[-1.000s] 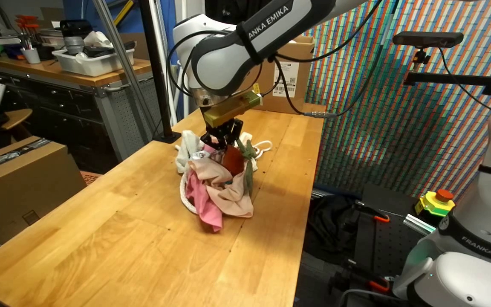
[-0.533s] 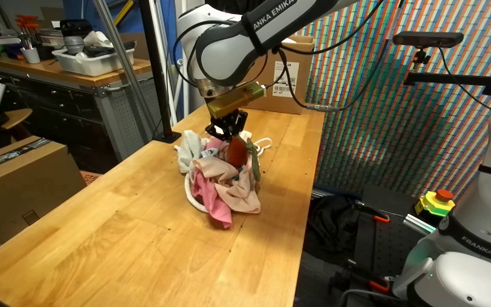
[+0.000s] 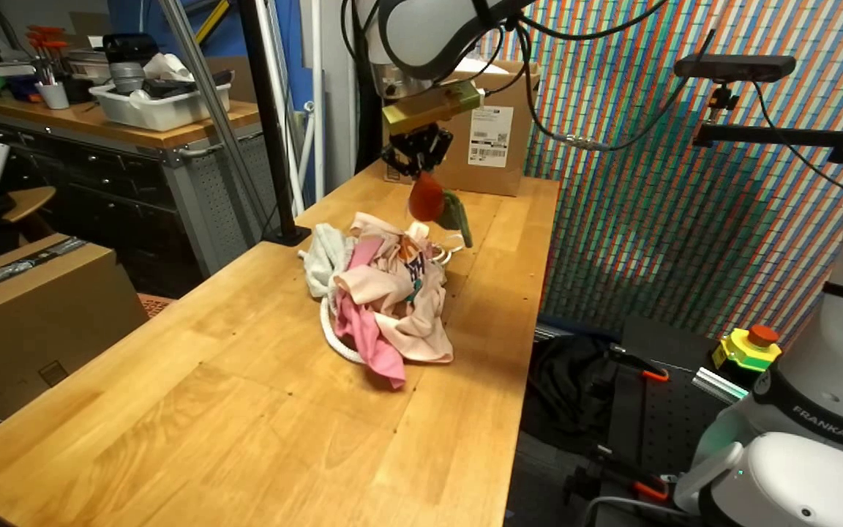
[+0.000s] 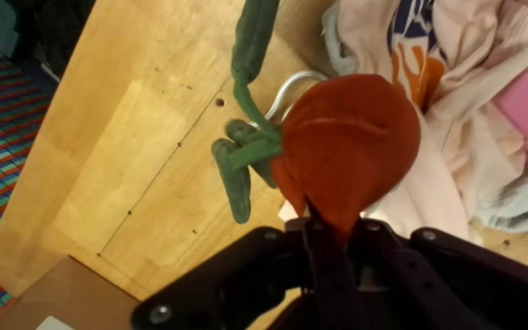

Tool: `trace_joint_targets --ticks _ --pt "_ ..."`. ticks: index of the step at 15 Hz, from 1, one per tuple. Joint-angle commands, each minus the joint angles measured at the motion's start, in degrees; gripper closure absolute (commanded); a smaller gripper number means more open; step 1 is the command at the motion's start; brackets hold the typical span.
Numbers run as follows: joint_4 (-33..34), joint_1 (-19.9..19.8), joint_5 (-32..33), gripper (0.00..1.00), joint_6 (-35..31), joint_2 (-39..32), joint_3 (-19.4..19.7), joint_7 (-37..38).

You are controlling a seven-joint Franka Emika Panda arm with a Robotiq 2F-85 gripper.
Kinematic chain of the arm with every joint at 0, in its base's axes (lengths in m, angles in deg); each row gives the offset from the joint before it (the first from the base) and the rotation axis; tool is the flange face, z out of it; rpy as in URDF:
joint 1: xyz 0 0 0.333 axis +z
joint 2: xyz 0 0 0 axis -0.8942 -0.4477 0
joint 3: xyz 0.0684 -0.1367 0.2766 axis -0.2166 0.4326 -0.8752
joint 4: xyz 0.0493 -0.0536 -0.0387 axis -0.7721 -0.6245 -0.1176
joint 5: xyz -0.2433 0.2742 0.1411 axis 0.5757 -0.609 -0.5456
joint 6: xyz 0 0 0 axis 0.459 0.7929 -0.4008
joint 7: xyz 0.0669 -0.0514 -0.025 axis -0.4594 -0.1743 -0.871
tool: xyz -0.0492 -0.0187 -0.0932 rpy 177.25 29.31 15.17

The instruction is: Spread the objects that are on the table, where the orange object and pink cloth moved to the right, white towel and smaller rope to remain on the center, light pink object and bigger rope moved to the left

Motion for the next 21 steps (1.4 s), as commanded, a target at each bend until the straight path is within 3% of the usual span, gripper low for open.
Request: trace_joint_targets --ticks 1,10,21 --pt "-1.92 -1.82 5.03 0.93 -1.71 3.84 1.59 6.99" --pt "0.43 -9.26 12.10 0.93 -4.71 0.18 6.85 23.42" --pt "11.23 -15.86 9.86 0.92 -4.67 -11.78 11.85 37.20"
